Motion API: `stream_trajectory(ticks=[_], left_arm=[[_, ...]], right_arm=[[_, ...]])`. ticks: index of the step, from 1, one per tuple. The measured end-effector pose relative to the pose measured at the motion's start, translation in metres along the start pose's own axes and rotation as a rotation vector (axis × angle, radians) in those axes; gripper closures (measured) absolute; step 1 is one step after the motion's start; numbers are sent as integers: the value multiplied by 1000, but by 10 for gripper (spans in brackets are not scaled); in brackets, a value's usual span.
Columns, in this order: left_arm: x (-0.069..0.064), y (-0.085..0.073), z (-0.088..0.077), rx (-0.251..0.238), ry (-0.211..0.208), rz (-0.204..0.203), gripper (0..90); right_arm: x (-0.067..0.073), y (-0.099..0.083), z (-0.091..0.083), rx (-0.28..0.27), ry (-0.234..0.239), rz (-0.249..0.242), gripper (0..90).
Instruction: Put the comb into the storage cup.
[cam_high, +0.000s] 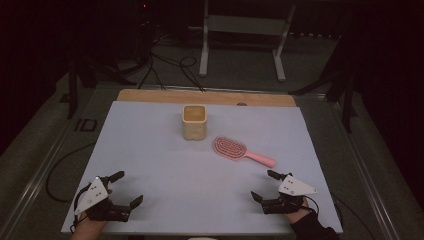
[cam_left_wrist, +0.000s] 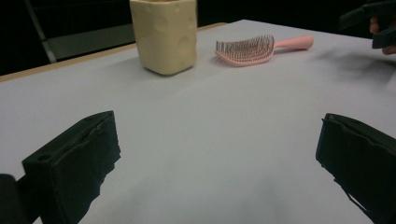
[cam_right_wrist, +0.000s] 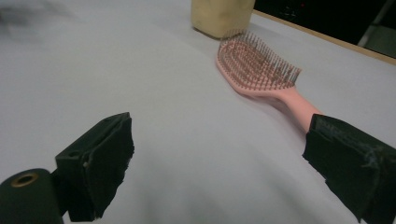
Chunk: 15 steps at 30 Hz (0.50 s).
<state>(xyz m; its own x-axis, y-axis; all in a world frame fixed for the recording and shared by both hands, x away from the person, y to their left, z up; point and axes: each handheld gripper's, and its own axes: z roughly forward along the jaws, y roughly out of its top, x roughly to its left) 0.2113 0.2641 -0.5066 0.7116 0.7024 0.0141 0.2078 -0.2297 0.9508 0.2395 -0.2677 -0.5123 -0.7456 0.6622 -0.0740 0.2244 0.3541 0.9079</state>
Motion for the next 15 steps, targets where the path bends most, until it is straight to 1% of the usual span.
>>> stream_trajectory(ticks=[2, 7, 12, 15], left_arm=[[0, 0, 0, -6, 1, -2, 0], [0, 0, 0, -1, -1, -3, 0], [-1, 0, 0, 1, -10, -7, 0], [-1, 1, -1, -3, -11, 0, 0]], right_arm=[[0, 0, 0, -1, 0, -4, 80], [0, -1, 0, 4, 3, -7, 80], [2, 0, 1, 9, 12, -23, 80], [3, 1, 0, 3, 15, -25, 80]])
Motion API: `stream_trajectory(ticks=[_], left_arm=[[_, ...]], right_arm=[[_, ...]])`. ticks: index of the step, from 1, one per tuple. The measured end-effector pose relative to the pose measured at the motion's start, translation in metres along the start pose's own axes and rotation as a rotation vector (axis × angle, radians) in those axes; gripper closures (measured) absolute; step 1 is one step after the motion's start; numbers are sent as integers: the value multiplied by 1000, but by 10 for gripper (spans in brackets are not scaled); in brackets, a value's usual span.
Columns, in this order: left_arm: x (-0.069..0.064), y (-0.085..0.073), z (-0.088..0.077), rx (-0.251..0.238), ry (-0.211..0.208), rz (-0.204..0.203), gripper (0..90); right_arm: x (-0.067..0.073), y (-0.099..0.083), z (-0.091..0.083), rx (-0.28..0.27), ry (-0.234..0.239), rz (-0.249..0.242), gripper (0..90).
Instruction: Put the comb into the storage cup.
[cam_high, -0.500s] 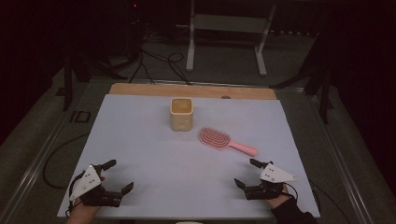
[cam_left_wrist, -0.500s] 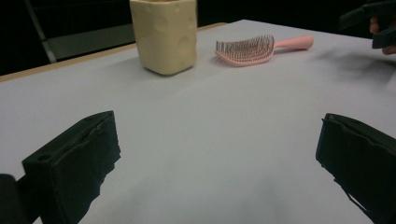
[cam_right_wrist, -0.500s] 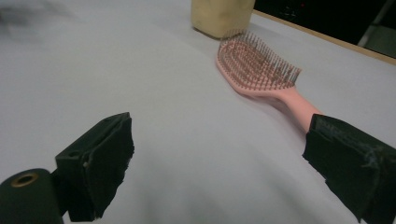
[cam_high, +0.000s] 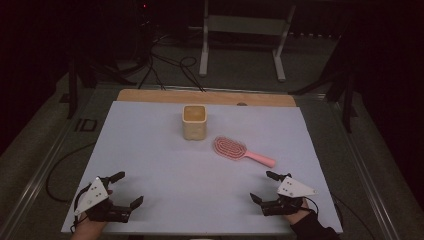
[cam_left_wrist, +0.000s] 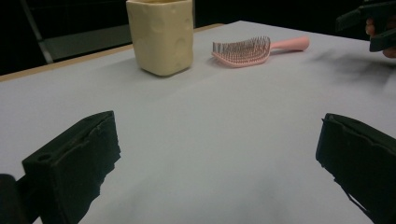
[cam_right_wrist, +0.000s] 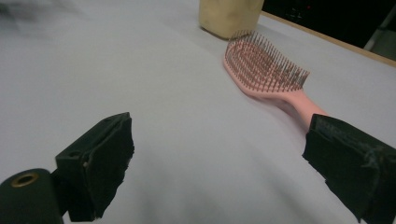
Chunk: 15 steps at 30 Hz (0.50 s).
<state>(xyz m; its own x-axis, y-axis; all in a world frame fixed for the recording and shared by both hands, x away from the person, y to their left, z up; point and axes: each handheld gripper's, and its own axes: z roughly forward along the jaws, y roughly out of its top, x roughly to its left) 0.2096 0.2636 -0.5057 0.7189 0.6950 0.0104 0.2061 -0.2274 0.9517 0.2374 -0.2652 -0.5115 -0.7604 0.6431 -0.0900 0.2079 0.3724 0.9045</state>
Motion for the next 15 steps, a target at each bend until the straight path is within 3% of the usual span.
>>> stream_trajectory(ticks=[6, 11, 15], left_arm=[[0, 0, -1, -5, -1, -2, 0], [-1, 1, -1, -4, -2, 0, 0], [-1, 1, -1, -7, -3, 0, 0]], right_arm=[[2, 3, -1, -1, 1, -9, 80], [3, 7, -3, 16, 43, 11, 80], [10, 14, -5, 17, 66, -5, 80]])
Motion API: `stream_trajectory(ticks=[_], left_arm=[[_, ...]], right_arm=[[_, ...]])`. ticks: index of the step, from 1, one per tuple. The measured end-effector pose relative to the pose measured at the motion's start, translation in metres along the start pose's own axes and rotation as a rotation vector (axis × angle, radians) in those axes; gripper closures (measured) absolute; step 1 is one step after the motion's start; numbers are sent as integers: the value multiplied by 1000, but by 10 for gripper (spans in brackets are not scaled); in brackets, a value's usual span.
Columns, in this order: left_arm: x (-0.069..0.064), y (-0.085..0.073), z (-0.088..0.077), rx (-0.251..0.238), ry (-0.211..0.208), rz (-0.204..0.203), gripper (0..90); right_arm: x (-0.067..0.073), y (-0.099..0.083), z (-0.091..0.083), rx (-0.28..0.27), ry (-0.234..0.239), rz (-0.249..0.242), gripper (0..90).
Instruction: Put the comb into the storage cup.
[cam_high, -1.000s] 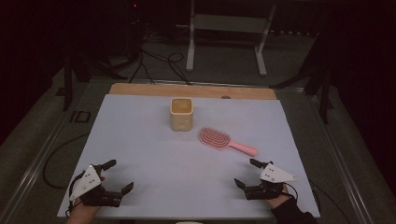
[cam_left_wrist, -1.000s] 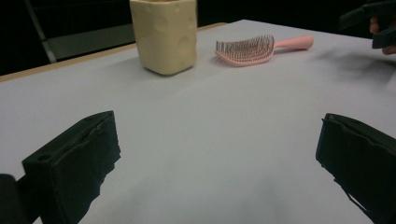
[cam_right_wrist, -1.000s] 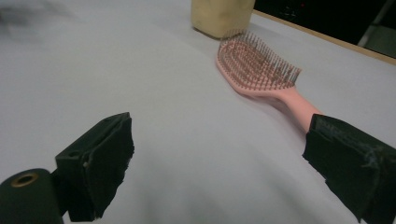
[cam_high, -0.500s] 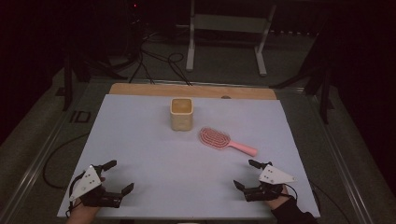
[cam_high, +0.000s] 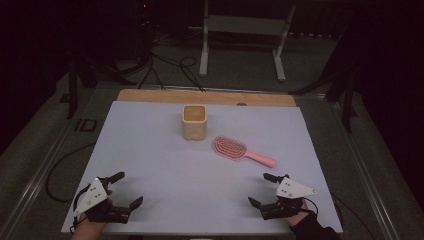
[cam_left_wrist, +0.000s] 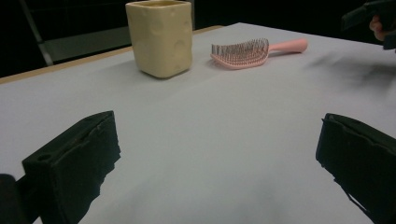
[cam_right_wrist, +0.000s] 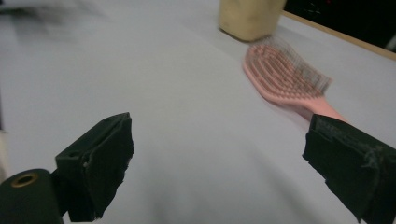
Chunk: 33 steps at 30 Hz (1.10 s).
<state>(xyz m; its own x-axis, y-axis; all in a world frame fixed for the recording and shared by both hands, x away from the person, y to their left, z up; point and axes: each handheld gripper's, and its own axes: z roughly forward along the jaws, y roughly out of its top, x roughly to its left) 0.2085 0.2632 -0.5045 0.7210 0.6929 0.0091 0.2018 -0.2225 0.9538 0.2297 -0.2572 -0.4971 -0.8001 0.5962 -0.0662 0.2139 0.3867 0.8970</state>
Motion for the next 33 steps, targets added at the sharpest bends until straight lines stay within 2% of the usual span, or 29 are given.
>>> stream_trajectory(ticks=[7, 10, 15, 16, 23, 25, 26, 33], left_arm=[[-1, 0, 1, 9, 1, 6, 0], [-2, 1, 1, 8, 0, 8, 0], [-2, 1, 1, 9, -1, 10, 0], [-2, 1, 1, 6, -3, 12, 0], [-3, 1, 1, 7, -3, 12, 0], [-2, 1, 1, 8, -2, 11, 0], [-2, 1, 1, 7, -1, 12, 0], [-2, 1, 1, 4, -1, 13, 0]], right_arm=[[6, 13, -6, 21, 28, -20, 80], [8, 23, -13, 15, 14, -44, 80], [4, 36, -23, -5, 7, -45, 80], [-1, 44, -26, -7, 6, -59, 80], [-13, 64, -31, -12, -6, -101, 81], [-16, 67, -31, -18, -9, -101, 81], [-24, 72, -30, -23, -10, -92, 81], [-44, 86, -26, -23, -17, -89, 81]])
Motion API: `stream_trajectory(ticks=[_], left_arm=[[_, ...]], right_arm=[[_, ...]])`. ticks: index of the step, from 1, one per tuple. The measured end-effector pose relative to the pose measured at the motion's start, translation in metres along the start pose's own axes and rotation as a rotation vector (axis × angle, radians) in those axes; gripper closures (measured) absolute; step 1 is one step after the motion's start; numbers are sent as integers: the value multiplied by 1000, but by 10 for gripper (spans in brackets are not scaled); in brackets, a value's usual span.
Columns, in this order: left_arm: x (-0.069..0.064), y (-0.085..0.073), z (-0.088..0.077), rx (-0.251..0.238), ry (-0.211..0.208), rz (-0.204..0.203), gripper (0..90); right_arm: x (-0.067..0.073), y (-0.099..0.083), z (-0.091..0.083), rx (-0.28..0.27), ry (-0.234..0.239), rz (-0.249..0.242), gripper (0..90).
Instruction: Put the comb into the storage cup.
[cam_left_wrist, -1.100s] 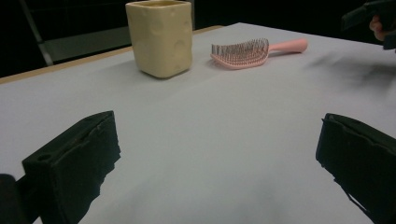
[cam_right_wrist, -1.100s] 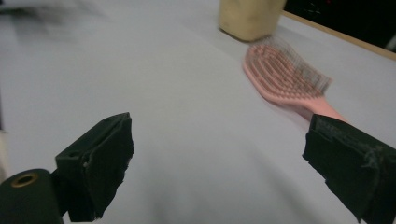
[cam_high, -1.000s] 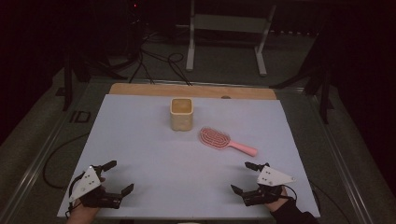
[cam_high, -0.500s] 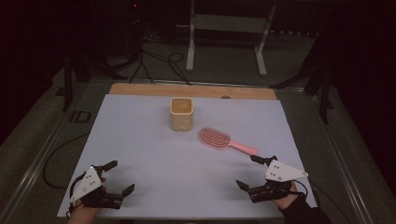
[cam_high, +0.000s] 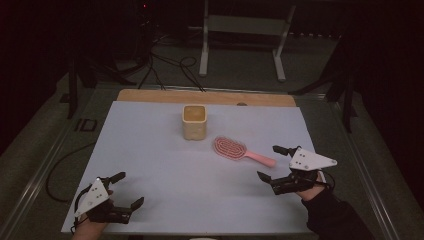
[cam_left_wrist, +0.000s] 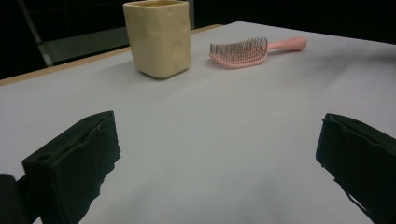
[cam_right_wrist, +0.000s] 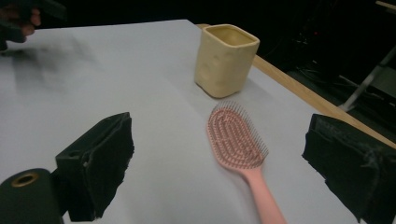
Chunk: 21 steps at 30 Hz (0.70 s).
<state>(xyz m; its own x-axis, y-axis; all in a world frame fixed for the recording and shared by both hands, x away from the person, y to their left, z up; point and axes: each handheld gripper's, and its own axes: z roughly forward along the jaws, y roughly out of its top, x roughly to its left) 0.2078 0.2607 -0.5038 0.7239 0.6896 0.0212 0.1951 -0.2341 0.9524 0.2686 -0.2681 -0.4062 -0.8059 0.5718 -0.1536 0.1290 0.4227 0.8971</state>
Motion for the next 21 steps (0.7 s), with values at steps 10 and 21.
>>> stream_trajectory(ticks=[10, 21], left_arm=[[0, 1, -1, -10, 4, 0, 0], [-1, 2, 0, -17, -1, -9, 0]], right_arm=[[-27, 8, 10, 36, -14, 11, 84], [-61, 8, 28, 60, -55, 42, 85]])
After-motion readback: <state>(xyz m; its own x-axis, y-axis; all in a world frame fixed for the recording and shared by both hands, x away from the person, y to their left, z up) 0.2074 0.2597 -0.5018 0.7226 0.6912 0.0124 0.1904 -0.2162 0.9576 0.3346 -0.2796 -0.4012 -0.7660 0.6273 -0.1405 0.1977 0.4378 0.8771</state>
